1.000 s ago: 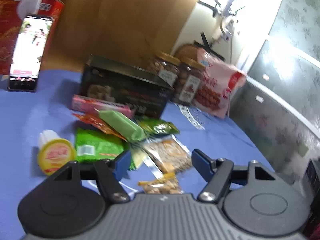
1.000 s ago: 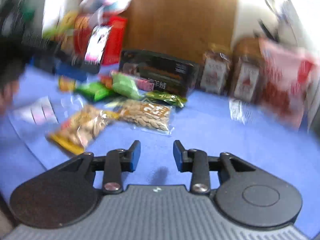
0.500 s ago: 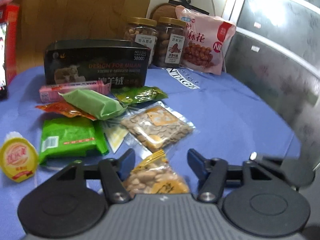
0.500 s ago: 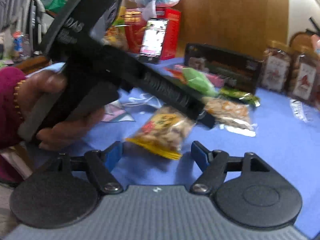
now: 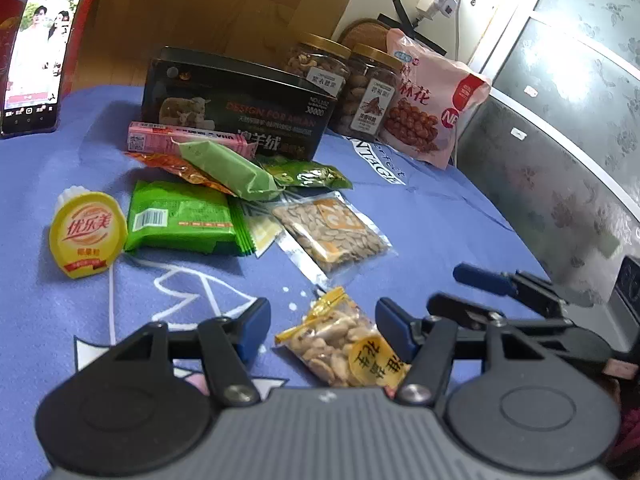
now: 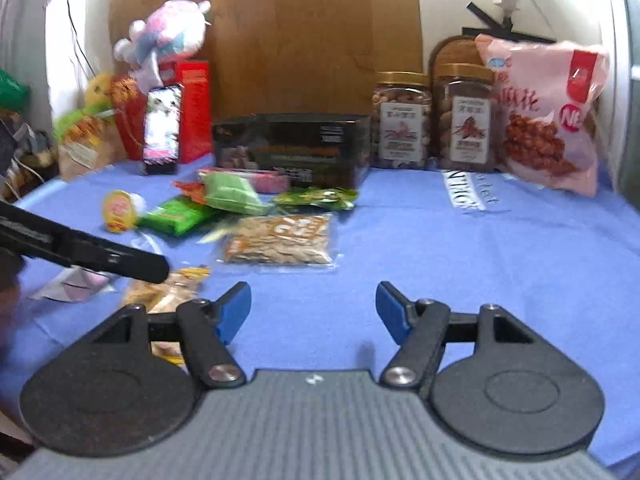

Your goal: Organize snacks

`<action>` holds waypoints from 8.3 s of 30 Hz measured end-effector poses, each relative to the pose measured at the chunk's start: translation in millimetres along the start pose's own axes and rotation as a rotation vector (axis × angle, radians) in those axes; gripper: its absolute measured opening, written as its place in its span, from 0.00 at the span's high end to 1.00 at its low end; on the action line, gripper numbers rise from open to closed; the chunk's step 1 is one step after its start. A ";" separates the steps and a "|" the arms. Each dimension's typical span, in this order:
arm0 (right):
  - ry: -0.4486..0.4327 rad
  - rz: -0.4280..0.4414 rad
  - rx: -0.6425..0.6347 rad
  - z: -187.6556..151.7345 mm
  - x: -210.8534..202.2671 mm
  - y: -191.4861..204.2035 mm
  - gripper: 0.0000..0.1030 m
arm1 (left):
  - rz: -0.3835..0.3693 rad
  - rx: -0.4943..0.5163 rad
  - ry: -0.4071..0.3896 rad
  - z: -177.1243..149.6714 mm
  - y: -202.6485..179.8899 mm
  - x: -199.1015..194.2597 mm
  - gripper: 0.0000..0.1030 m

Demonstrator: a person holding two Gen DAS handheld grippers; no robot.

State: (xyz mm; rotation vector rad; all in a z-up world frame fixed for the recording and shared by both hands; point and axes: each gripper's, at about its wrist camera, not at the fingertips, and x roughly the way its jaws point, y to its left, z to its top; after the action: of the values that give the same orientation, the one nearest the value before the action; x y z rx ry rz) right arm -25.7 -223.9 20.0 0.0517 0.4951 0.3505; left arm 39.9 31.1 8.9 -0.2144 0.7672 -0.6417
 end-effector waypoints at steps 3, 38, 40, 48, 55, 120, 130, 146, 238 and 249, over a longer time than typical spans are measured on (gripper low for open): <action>0.016 0.175 -0.010 0.5 -4.5 10.5 0.29 | -0.002 -0.005 -0.012 2.5 0.3 -0.1 0.38; 0.072 0.051 -0.152 -12.4 13.9 30.5 0.19 | -0.067 -0.076 -0.011 2.8 3.1 -10.0 0.33; 0.078 0.049 -0.178 -12.9 16.9 33.5 0.20 | -0.077 -0.082 0.002 1.6 3.7 -7.5 0.33; 0.140 0.083 -0.170 -5.1 35.5 32.4 0.24 | -0.098 -0.066 0.032 -0.9 -4.5 4.0 0.33; 0.122 0.117 -0.198 -5.9 37.9 45.0 0.53 | -0.102 -0.065 0.011 -4.2 -0.6 8.5 0.46; 0.092 0.110 -0.158 -8.3 34.0 42.5 0.60 | -0.105 -0.039 -0.048 -11.2 3.8 6.0 0.56; 0.090 0.110 -0.158 -7.8 33.0 41.9 0.61 | -0.098 -0.030 -0.050 -11.5 2.3 5.1 0.56; 0.090 0.112 -0.157 -8.1 33.1 41.2 0.61 | -0.099 -0.030 -0.050 -11.4 1.9 5.5 0.56; 0.194 0.147 0.090 102.8 207.0 -5.2 0.52 | 0.143 -0.113 -0.069 136.1 129.8 46.9 0.33; 0.143 0.123 0.097 100.6 189.4 1.5 0.65 | 0.113 -0.077 -0.047 133.5 109.8 39.3 0.47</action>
State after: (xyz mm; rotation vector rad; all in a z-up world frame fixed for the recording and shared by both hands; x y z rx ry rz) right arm 177.1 -154.2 22.2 0.1526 0.6525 0.4521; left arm 205.6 87.7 36.5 -0.2543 0.7545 -0.4994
